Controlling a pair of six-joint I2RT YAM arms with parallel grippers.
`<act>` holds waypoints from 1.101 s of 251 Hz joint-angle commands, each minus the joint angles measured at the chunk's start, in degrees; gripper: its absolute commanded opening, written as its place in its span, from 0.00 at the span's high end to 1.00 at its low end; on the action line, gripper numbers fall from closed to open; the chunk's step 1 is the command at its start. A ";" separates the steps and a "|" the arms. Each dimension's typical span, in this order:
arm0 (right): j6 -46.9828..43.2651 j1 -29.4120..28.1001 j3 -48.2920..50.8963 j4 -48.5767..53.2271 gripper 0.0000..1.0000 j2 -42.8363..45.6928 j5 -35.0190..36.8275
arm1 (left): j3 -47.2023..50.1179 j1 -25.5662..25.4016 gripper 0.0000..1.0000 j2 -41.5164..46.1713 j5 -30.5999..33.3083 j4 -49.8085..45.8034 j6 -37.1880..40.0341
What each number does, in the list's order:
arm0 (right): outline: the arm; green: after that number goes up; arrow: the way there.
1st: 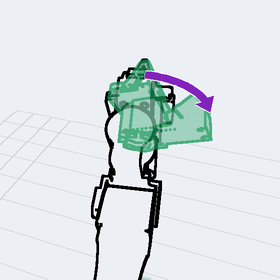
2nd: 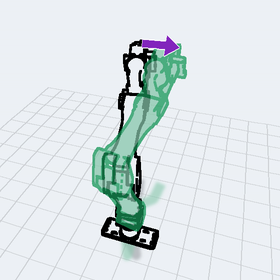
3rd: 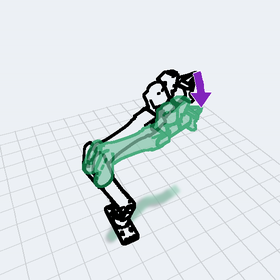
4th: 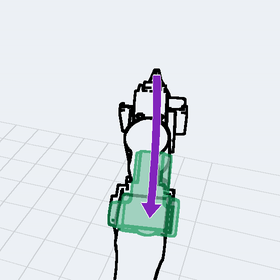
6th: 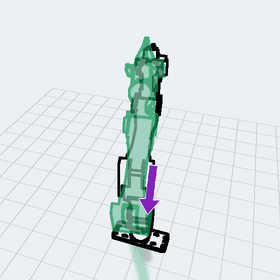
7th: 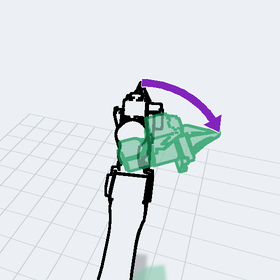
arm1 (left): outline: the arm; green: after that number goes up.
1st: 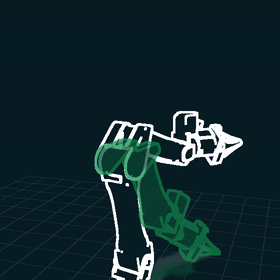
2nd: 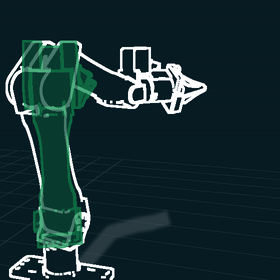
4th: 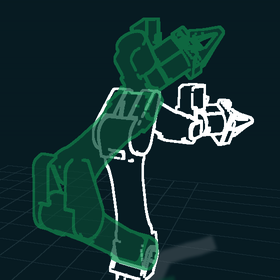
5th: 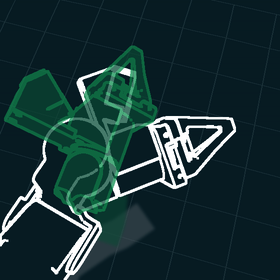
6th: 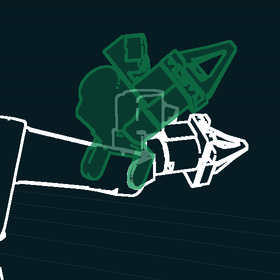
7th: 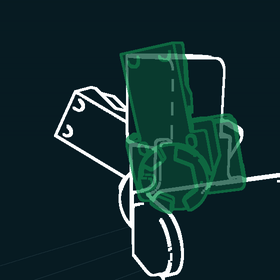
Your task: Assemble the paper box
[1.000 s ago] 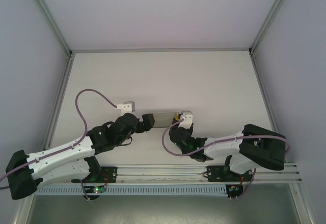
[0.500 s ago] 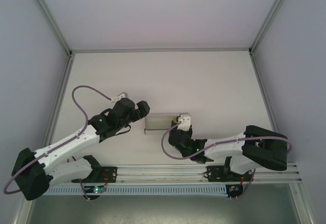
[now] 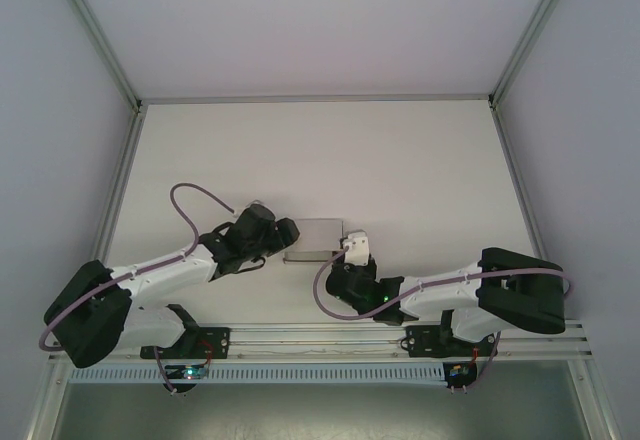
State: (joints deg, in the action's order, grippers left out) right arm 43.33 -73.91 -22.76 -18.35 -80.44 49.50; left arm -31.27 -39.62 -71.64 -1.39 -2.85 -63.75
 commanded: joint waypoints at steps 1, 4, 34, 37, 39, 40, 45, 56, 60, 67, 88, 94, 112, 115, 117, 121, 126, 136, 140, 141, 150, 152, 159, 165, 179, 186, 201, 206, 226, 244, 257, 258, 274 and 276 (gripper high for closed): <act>3.96 -1.32 -0.56 5.89 0.76 1.90 -0.40 | 2.66 0.36 0.26 -1.52 -0.42 4.70 -0.09; 4.33 -1.36 -0.55 6.40 0.76 2.14 -0.57 | 2.82 0.37 0.27 -1.65 -0.45 5.16 0.04; 4.55 -1.50 0.35 12.37 0.65 6.24 -4.22 | 3.52 0.37 0.30 -2.29 -0.51 6.04 1.62; 4.45 -1.50 0.48 13.09 0.64 6.79 -4.58 | 3.64 0.34 0.30 -2.36 -0.40 5.90 1.75; 4.30 -1.50 0.69 13.50 0.63 7.14 -4.76 | 3.71 0.40 0.30 -2.34 -0.31 5.86 1.84; 4.21 -1.50 0.79 13.68 0.62 7.32 -4.85 | 3.73 0.36 0.30 -2.31 -0.30 5.85 1.86; 3.98 -1.44 1.16 14.85 0.60 8.35 -5.21 | 3.88 0.34 0.30 -2.26 -0.12 5.77 2.09; 4.55 -1.29 2.01 18.08 0.56 10.94 -6.11 | 4.24 0.37 0.31 -2.11 0.15 5.80 2.66; 4.45 -1.17 2.48 18.87 0.55 12.08 -7.02 | 4.47 0.35 0.31 -1.96 0.34 5.78 2.80; 3.42 -0.75 3.37 19.68 0.52 14.19 -9.16 | 4.76 0.39 0.31 -1.84 0.49 5.90 3.19; 0.04 0.61 6.17 20.33 0.42 21.29 -16.29 | 5.59 0.41 0.31 -1.38 1.11 6.39 4.30; -1.48 1.14 7.91 20.09 0.37 23.32 -18.92 | 5.60 0.39 0.31 -1.23 1.38 6.08 4.47; -2.49 3.67 10.00 21.53 0.24 28.99 -25.47 | 5.45 0.34 0.32 -0.71 1.75 5.47 5.78; -2.66 4.33 10.08 21.93 0.23 29.85 -26.60 | 5.45 0.36 0.32 -0.63 1.93 5.45 5.89; -2.71 4.83 10.21 22.21 0.22 30.42 -27.29 | 5.50 0.34 0.32 -0.57 2.05 5.35 5.86; -2.81 5.88 10.27 23.06 0.21 31.49 -28.71 | 5.51 0.38 0.32 -0.44 2.24 5.35 6.05; -2.82 7.22 10.11 24.06 0.20 32.66 -30.34 | 5.53 0.42 0.32 -0.36 2.42 5.49 6.29; -3.04 10.33 9.43 25.81 0.18 34.56 -33.10 | 5.73 0.40 0.32 -0.18 2.71 5.56 6.52; -3.34 11.48 9.13 26.39 0.18 35.14 -33.91 | 5.78 0.41 0.32 -0.17 2.71 5.61 6.47; -3.43 11.76 9.00 26.45 0.17 35.29 -34.06 | 5.78 0.37 0.32 -0.17 2.75 5.68 6.50; -4.42 13.94 8.16 26.98 0.16 36.34 -35.02 | 5.94 0.37 0.32 -0.08 2.86 6.11 6.79; -4.69 14.29 8.00 26.99 0.15 36.48 -35.06 | 6.02 0.36 0.32 -0.08 2.83 6.26 6.81; -5.66 15.56 7.26 26.92 0.14 37.00 -35.20 | 6.13 0.39 0.32 -0.08 2.79 6.62 6.95; -6.42 16.42 6.90 26.91 0.13 37.20 -35.00 | 6.21 0.36 0.33 -0.17 2.50 6.95 7.50; -8.49 18.59 4.03 26.55 0.11 37.06 -35.08 | 6.04 0.42 0.34 -0.33 2.18 7.42 8.05; -9.18 19.37 3.10 26.49 0.10 36.69 -35.32 | 5.96 0.40 0.34 -0.58 1.94 7.70 8.45; -9.24 22.04 0.90 25.58 0.09 34.73 -36.01 | 4.98 0.45 0.34 -1.33 1.41 6.85 9.34; -9.04 23.08 0.20 24.79 0.08 33.65 -36.93 | 4.58 0.49 0.34 -1.60 1.15 6.58 9.63; -6.71 27.69 -1.51 20.61 0.08 27.62 -43.00 | 4.12 0.49 0.34 -2.73 0.01 7.42 9.60; -6.08 30.79 -3.50 17.24 0.09 20.96 -49.18 | 4.37 0.46 0.34 -3.57 -0.46 8.53 9.43; -6.14 31.59 -5.17 15.59 0.11 16.37 -50.88 | 4.20 0.44 0.34 -4.01 -0.33 8.30 9.27; -6.19 31.61 -5.31 15.43 0.11 16.06 -51.02 | 4.20 0.47 0.35 -4.03 -0.31 8.30 9.30; -7.17 32.06 -7.24 13.61 0.14 10.68 -53.27 | 3.96 0.43 0.34 -4.39 -0.20 7.96 9.47; -7.10 32.14 -7.44 13.50 0.14 10.07 -53.76 | 4.00 0.44 0.34 -4.39 -0.15 7.93 9.53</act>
State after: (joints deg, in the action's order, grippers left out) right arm 37.04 -42.70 -26.94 -0.25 -63.05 4.38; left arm -26.63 -39.62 -74.67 -1.58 6.13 -56.03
